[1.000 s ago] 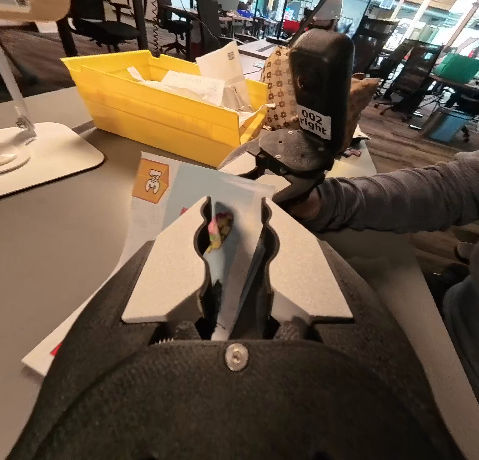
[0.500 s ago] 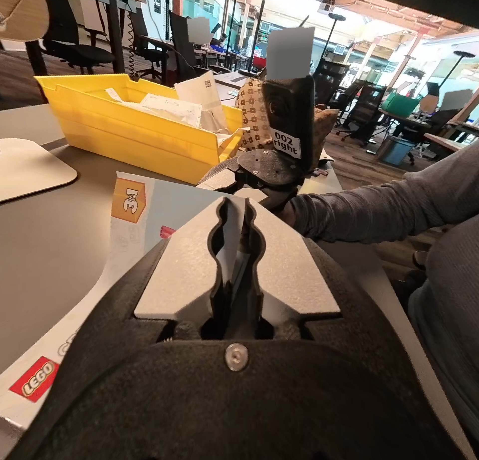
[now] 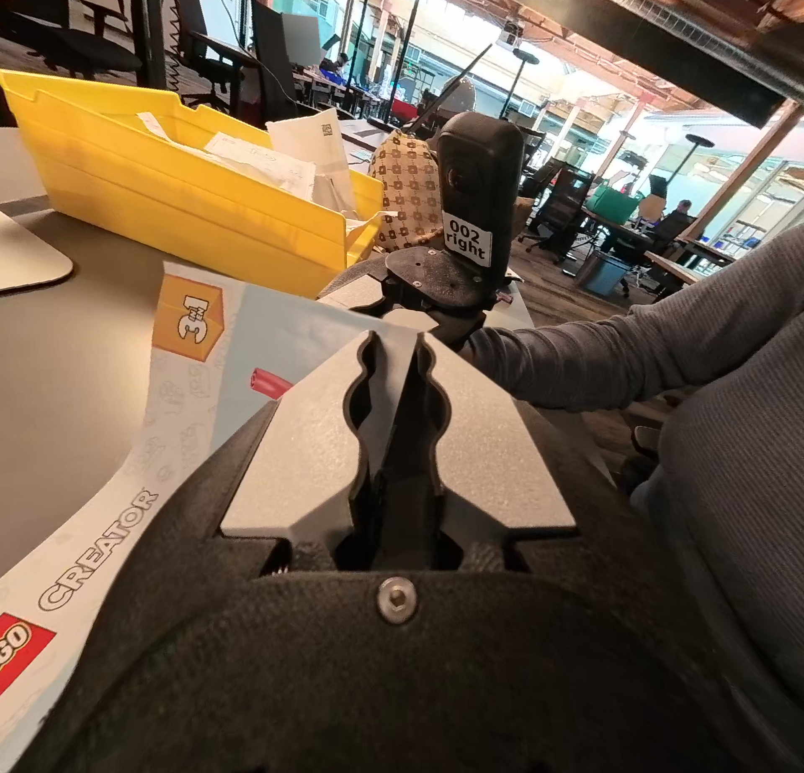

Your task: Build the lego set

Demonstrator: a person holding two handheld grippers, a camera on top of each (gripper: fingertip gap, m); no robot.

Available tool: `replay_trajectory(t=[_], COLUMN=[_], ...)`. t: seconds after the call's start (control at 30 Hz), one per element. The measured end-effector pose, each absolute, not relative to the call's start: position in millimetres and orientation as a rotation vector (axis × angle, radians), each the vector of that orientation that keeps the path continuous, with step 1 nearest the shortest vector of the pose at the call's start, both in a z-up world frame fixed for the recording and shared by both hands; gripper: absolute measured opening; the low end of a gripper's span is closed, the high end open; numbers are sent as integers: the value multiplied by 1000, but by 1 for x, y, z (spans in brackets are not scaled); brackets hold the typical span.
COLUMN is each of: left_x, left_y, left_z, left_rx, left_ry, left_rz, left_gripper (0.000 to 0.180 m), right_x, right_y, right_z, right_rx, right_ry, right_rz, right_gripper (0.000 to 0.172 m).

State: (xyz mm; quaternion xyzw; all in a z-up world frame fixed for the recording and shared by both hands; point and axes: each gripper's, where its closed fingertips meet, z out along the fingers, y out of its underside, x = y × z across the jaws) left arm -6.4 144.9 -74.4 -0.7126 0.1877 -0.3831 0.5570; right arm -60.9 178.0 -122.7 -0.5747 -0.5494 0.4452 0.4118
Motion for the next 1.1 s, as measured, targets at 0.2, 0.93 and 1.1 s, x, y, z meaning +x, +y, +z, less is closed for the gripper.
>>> replay_trajectory(t=[0.2, 0.93, 1.1], left_x=[-9, -31, -43], left_y=[144, 158, 163], left_z=[-71, -66, -67], left_rx=[-1664, -1674, -1666], left_ry=[434, 209, 3], left_rz=[-917, -921, -1083], left_gripper=[7, 43, 49], right_x=[-61, -61, -61], right_y=[178, 178, 174], right_z=[-123, -122, -122], right_rx=[-1447, -1439, -1358], right_ry=[-1381, -1382, -1420], right_rz=[1125, 1120, 1008], right_gripper=[3, 3, 2])
